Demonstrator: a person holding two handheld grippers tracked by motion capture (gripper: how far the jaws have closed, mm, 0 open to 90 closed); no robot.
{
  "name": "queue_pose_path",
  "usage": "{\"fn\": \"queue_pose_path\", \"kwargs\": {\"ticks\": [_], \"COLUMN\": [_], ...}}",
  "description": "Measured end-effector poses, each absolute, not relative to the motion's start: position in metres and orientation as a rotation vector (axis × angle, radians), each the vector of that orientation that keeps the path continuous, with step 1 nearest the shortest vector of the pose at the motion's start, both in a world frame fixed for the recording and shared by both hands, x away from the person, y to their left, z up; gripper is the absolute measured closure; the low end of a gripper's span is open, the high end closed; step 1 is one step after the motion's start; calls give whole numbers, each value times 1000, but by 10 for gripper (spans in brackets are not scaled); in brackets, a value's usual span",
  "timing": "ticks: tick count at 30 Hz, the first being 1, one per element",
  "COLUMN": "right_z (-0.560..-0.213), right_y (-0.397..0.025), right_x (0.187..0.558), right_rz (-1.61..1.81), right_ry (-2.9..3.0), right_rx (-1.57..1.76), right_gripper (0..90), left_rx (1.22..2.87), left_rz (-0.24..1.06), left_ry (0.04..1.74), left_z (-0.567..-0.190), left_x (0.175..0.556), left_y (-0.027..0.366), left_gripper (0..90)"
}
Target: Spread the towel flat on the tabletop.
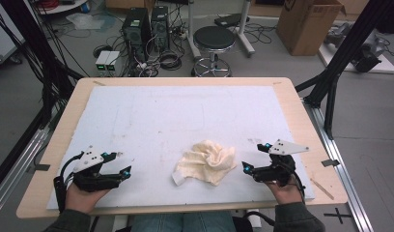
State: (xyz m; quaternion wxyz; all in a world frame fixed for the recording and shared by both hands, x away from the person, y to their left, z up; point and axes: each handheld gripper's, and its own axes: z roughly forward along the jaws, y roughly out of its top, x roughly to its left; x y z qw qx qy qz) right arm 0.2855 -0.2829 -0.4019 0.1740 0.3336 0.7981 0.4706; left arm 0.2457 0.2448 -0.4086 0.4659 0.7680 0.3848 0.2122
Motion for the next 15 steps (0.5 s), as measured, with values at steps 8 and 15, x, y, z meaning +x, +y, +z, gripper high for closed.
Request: {"fn": "queue_pose_path", "kwargs": {"ticks": [8,15], "right_z": [-385,-375], "right_y": [-267,-245], "right_x": [294,305], "right_rz": [1383,1391], "right_ry": [2285,2359], "right_rx": [895,827], "right_gripper": [105,106], "left_rx": [1877,1877], "left_rz": [527,527], "left_ry": [953,954], "left_z": [-409,-409], "left_x": [245,246], "left_y": [247,247], "left_gripper": [255,255]}}
